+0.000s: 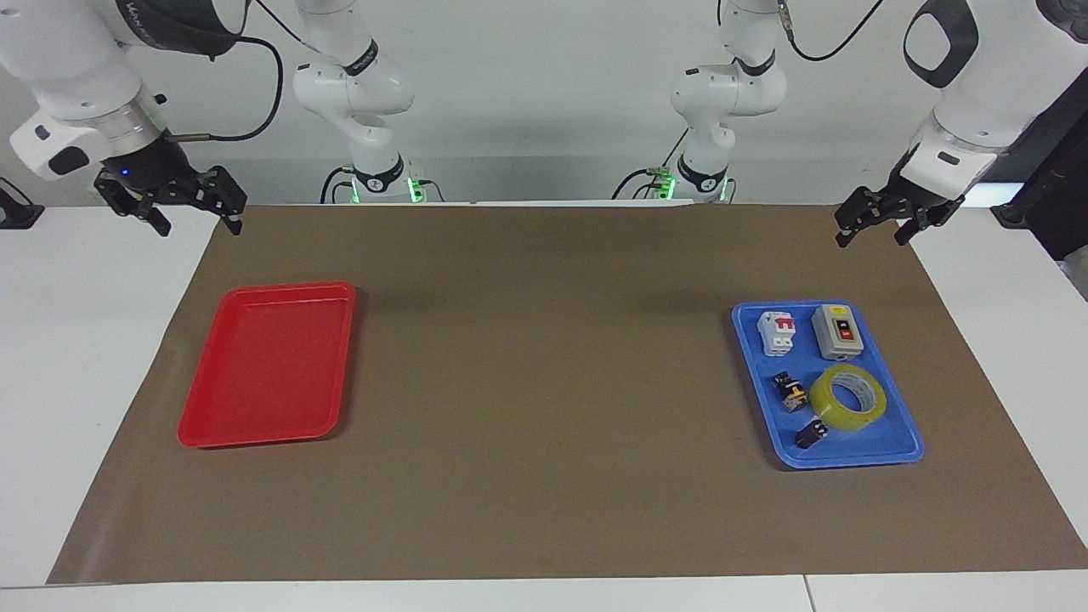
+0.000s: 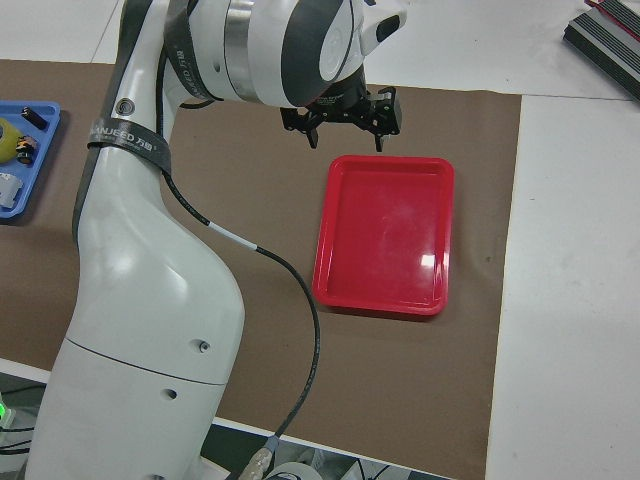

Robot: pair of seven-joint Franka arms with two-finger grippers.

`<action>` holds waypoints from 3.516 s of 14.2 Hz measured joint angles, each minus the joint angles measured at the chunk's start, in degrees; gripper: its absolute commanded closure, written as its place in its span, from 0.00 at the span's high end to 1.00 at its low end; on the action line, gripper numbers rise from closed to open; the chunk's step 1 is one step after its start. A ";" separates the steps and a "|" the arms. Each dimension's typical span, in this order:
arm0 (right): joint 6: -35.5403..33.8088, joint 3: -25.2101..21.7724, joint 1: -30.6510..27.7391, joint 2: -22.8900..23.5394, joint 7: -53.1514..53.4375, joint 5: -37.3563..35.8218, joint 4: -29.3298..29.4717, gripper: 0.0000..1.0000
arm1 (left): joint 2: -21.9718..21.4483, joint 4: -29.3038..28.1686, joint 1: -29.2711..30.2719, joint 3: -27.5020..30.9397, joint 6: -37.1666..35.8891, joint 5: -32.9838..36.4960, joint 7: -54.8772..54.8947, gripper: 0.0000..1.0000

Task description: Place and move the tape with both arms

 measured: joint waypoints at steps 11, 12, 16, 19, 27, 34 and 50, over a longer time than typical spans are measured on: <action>0.00 0.14 0.08 0.00 0.00 0.00 0.00 1.00 | 0.00 0.00 -0.19 0.00 0.00 0.00 0.00 1.00; 0.00 0.14 0.08 0.00 0.00 0.00 0.00 1.00 | 0.00 0.00 -0.19 0.00 0.00 0.00 0.00 1.00; 0.00 0.14 0.08 0.00 0.00 0.00 0.00 1.00 | 0.00 0.00 -0.21 -0.01 0.00 0.00 0.00 1.00; 0.00 0.14 0.08 0.00 0.00 0.00 0.00 1.00 | 0.00 0.00 -0.21 -0.01 0.00 0.00 0.01 1.00; 0.00 0.14 0.08 0.00 0.00 0.00 0.00 1.00 | 0.98 0.35 -0.08 0.32 1.97 0.00 0.04 1.00; 0.00 0.14 0.08 0.00 0.00 0.00 0.00 1.00 | 10.92 2.08 4.36 0.98 10.85 -0.88 4.29 1.00; 0.00 0.14 0.08 0.00 0.00 0.00 0.00 1.00 | 25.32 -6.72 7.53 0.98 38.10 -1.23 6.51 0.86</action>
